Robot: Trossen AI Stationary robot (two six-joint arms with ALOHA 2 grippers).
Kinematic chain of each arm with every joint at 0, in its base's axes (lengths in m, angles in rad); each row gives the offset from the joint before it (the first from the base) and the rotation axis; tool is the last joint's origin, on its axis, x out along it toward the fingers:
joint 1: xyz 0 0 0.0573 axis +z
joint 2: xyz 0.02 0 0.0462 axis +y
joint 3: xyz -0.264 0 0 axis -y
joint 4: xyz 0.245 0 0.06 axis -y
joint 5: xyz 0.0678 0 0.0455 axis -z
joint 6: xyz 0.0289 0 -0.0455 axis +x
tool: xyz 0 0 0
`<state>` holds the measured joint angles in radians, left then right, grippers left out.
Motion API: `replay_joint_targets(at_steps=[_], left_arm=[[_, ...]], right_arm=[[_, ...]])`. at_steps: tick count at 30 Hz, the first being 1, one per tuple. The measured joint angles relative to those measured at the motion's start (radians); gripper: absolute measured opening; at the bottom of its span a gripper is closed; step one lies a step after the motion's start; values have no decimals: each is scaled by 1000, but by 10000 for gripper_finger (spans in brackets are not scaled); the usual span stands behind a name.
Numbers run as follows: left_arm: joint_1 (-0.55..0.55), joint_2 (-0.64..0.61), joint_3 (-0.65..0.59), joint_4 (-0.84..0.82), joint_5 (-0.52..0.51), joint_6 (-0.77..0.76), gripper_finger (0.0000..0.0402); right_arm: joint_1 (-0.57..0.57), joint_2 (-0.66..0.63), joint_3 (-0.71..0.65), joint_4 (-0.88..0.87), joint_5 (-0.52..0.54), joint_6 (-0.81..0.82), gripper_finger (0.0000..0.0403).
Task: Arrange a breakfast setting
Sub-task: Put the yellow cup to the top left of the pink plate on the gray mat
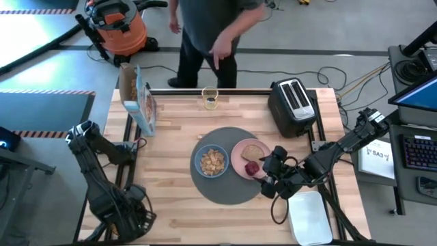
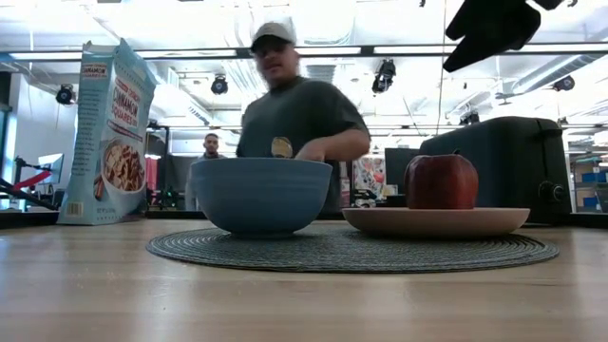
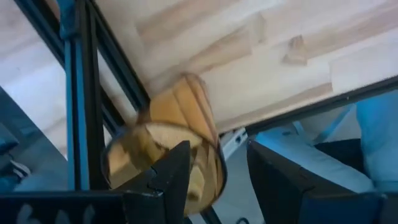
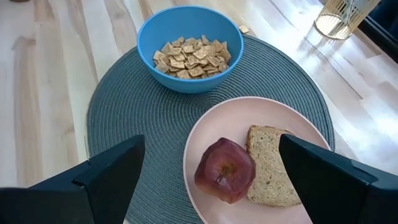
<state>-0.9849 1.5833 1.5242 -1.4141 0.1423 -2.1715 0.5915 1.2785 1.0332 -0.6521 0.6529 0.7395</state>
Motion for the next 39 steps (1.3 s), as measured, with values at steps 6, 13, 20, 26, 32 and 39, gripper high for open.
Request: replay_joint_targets(at_steps=[6, 13, 20, 26, 32, 39], left_arm=[[-50, 0, 0, 75, 8, -127, 142], [-64, 0, 0, 139, -24, -186, 142], [-64, 21, -1, 143, -28, -202, 142], [-64, 51, -2, 148, -28, -193, 142], [-64, 52, -2, 147, -28, -194, 142], [-64, 52, -2, 129, -27, -194, 142]], right_arm=[[0, 0, -5, 0, 2, -20, 361], [0, 0, -5, 2, 5, -35, 361], [-1, 0, -8, 2, 5, -45, 361], [-1, 0, -8, 2, 21, -47, 361], [-1, 0, -8, 3, 27, -44, 361], [-1, 0, -16, 5, 29, -42, 361]])
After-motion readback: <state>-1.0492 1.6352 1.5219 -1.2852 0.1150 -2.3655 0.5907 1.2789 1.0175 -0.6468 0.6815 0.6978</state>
